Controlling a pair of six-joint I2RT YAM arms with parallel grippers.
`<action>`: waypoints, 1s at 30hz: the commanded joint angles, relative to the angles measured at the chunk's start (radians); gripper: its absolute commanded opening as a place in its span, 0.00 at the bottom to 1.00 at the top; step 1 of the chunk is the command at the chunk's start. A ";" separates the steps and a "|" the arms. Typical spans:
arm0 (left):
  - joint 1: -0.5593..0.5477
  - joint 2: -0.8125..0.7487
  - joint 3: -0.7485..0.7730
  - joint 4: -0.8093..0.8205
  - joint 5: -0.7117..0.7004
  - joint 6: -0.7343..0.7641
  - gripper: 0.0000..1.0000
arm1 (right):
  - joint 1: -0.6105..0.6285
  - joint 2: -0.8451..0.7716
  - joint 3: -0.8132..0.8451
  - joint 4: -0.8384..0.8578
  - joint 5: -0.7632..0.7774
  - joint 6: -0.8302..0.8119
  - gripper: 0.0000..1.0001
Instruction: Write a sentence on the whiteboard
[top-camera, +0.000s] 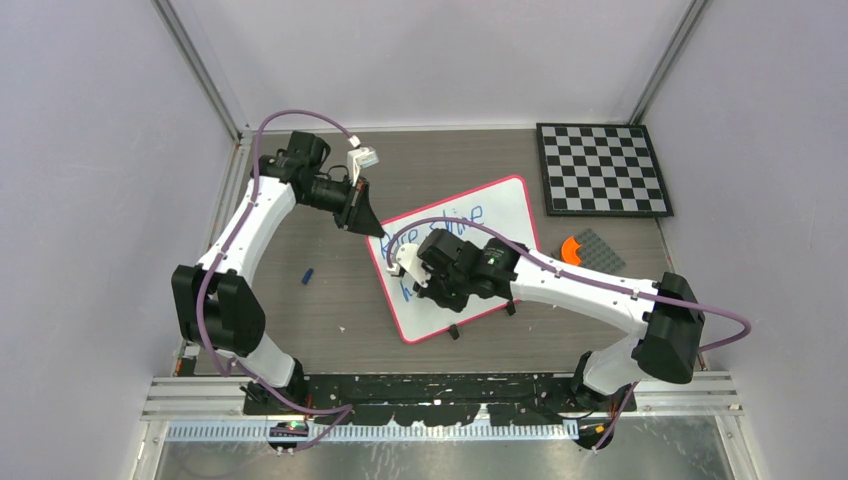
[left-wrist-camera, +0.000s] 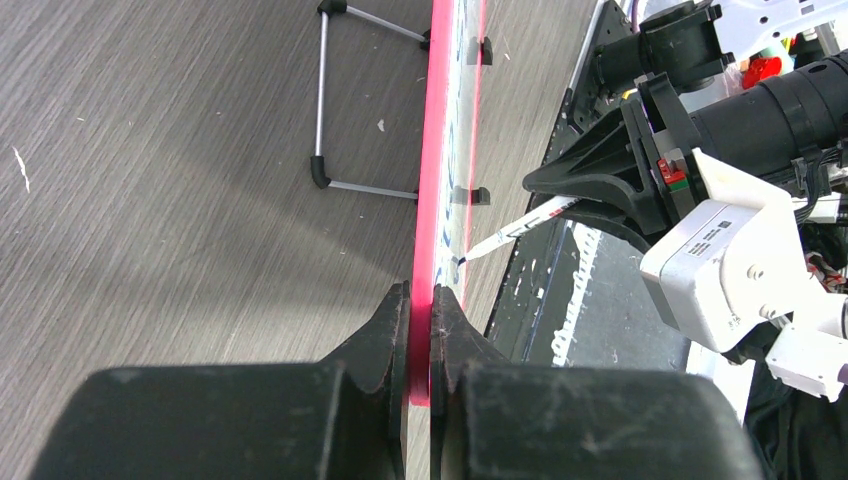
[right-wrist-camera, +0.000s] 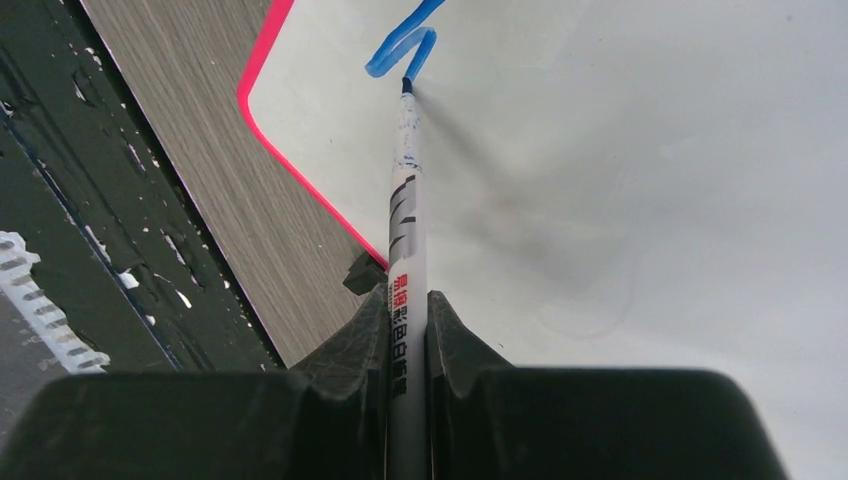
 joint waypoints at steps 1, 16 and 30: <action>-0.013 0.006 -0.009 0.026 -0.097 0.015 0.00 | 0.005 0.005 0.008 0.025 0.019 0.012 0.00; -0.013 0.003 -0.011 0.026 -0.097 0.015 0.00 | 0.011 -0.019 0.063 0.010 -0.013 0.006 0.00; -0.013 0.000 -0.005 0.026 -0.092 0.014 0.00 | -0.003 -0.050 0.083 0.001 0.002 0.007 0.00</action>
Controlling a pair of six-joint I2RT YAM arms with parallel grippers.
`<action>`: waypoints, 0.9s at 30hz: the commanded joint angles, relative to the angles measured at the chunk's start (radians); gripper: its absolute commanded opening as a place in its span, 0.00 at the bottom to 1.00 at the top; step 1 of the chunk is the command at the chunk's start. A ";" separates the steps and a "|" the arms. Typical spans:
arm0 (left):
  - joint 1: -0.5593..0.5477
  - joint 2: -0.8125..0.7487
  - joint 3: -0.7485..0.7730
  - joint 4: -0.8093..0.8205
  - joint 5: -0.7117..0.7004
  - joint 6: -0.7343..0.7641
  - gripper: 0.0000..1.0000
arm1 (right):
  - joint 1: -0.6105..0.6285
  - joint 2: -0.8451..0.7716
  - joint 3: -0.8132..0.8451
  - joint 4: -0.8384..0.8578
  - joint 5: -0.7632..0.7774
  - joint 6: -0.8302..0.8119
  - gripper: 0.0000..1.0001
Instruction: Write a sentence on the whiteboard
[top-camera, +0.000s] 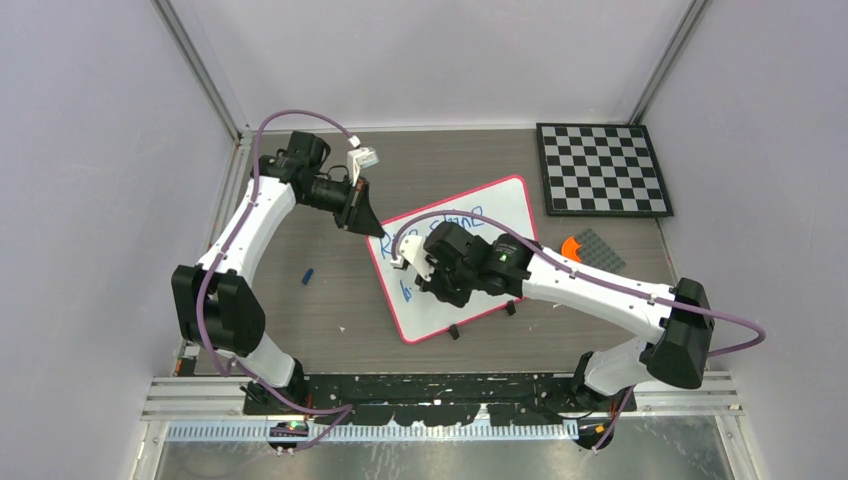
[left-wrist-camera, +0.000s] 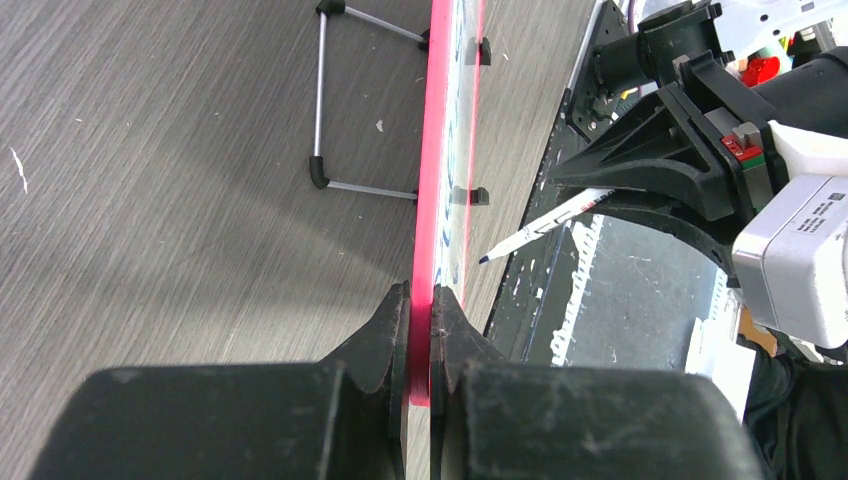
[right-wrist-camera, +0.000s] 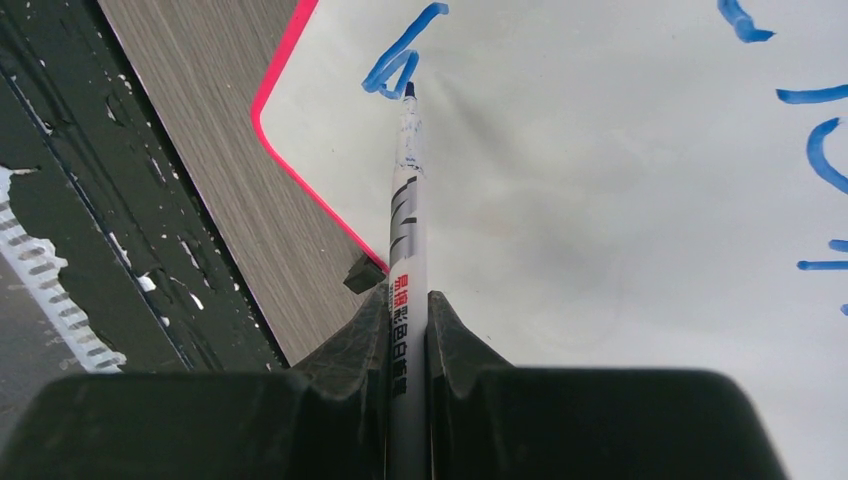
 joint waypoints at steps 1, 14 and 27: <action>-0.013 0.001 -0.004 0.026 -0.096 0.014 0.00 | -0.003 0.003 0.055 0.021 0.013 0.007 0.00; -0.013 0.004 0.003 0.022 -0.098 0.014 0.00 | -0.002 0.040 0.034 0.041 0.088 0.003 0.00; -0.014 0.004 0.001 0.022 -0.099 0.013 0.00 | -0.007 0.007 -0.050 -0.003 0.071 0.007 0.00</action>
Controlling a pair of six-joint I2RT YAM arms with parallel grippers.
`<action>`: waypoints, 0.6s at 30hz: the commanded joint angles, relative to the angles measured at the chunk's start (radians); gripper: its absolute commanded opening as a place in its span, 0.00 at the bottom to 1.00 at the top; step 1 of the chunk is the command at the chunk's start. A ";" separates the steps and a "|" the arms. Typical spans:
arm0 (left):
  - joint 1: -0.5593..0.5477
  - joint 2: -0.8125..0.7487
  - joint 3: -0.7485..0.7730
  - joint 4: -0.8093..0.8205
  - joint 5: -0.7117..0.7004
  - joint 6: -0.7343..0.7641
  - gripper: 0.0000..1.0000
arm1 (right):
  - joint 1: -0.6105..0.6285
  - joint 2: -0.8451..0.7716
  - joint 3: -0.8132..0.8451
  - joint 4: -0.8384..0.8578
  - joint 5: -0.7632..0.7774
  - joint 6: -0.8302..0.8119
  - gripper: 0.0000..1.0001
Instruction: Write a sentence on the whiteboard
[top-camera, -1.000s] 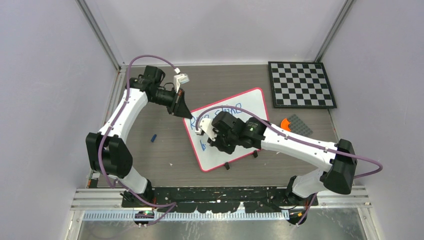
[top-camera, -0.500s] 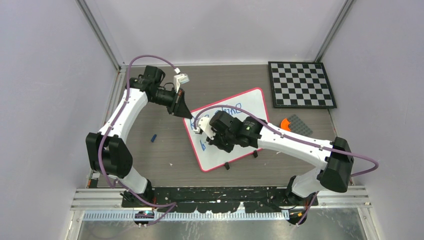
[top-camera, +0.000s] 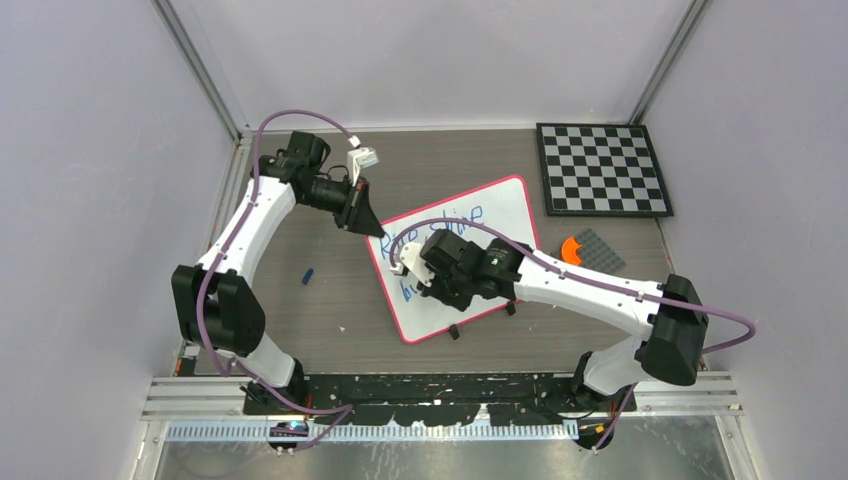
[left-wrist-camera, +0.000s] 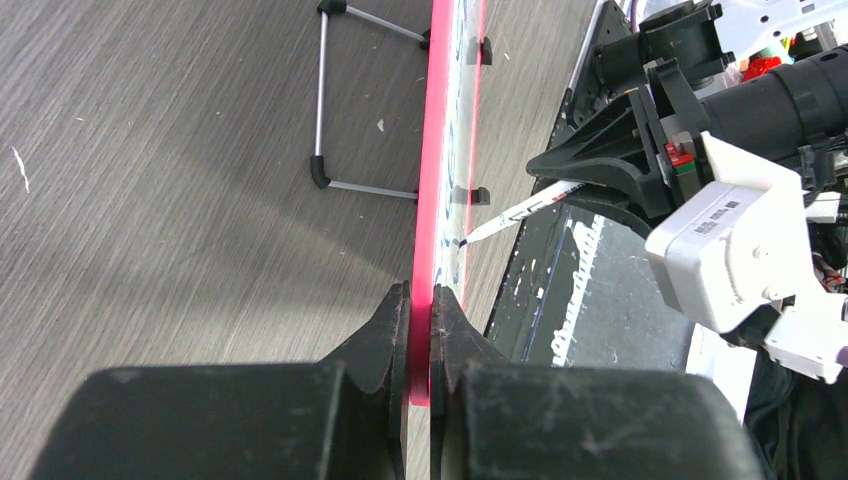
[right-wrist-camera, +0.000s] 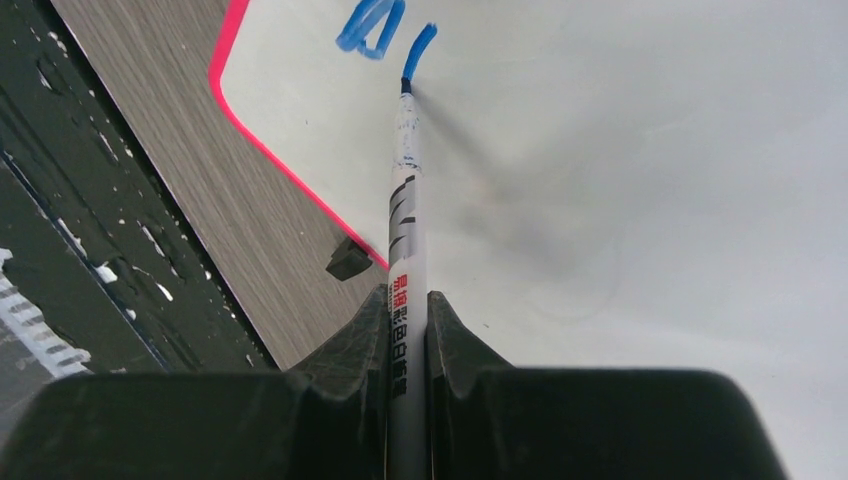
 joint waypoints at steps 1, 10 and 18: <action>-0.013 0.004 0.000 0.022 -0.097 0.014 0.00 | -0.005 -0.025 -0.026 -0.008 0.008 0.008 0.00; -0.013 0.004 0.004 0.021 -0.099 0.010 0.00 | -0.003 0.002 0.021 0.015 -0.009 0.007 0.00; -0.013 0.006 0.004 0.021 -0.100 0.012 0.00 | -0.009 0.007 0.058 0.032 0.020 0.009 0.00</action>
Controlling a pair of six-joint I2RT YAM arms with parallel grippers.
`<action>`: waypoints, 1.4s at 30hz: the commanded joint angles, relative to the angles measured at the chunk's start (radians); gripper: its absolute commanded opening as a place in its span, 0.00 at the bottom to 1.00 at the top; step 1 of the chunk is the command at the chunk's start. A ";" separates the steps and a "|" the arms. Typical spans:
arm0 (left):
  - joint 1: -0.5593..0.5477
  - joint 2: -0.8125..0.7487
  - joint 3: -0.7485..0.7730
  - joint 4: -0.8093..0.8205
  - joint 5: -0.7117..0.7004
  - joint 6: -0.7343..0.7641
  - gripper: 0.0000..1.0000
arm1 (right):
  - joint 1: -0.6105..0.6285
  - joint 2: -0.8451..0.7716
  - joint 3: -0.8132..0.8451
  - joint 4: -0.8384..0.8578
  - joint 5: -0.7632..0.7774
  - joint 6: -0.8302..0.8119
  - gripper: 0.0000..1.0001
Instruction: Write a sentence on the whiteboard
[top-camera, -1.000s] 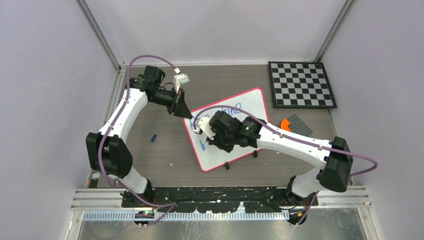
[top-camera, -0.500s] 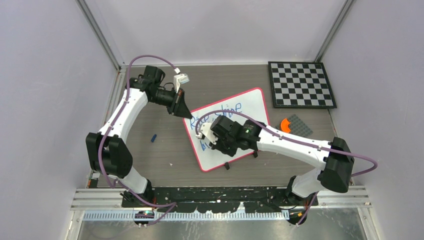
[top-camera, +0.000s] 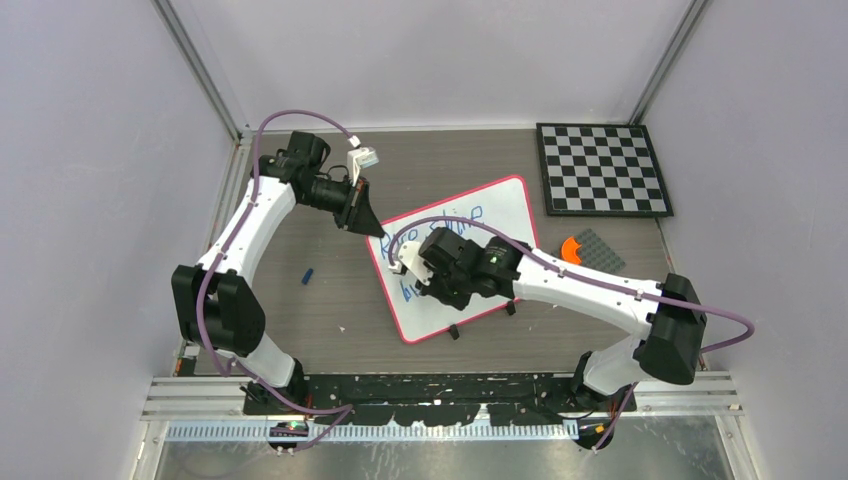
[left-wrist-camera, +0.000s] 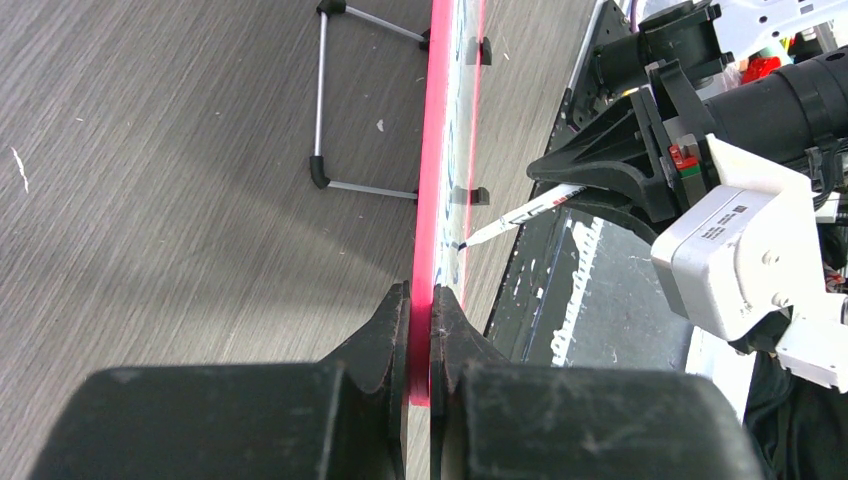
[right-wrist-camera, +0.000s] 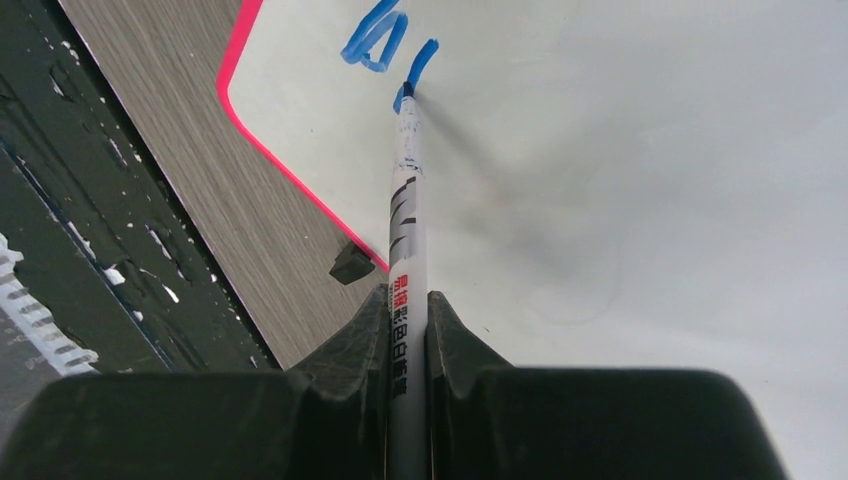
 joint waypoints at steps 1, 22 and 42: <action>-0.013 0.006 0.003 0.021 -0.100 0.013 0.00 | -0.008 0.003 0.055 0.044 0.041 0.009 0.00; -0.013 0.002 0.005 0.019 -0.093 0.013 0.00 | -0.046 -0.077 0.076 -0.019 -0.057 0.000 0.00; -0.013 0.001 -0.001 0.024 -0.092 0.017 0.00 | -0.046 -0.023 0.075 -0.007 0.064 0.007 0.00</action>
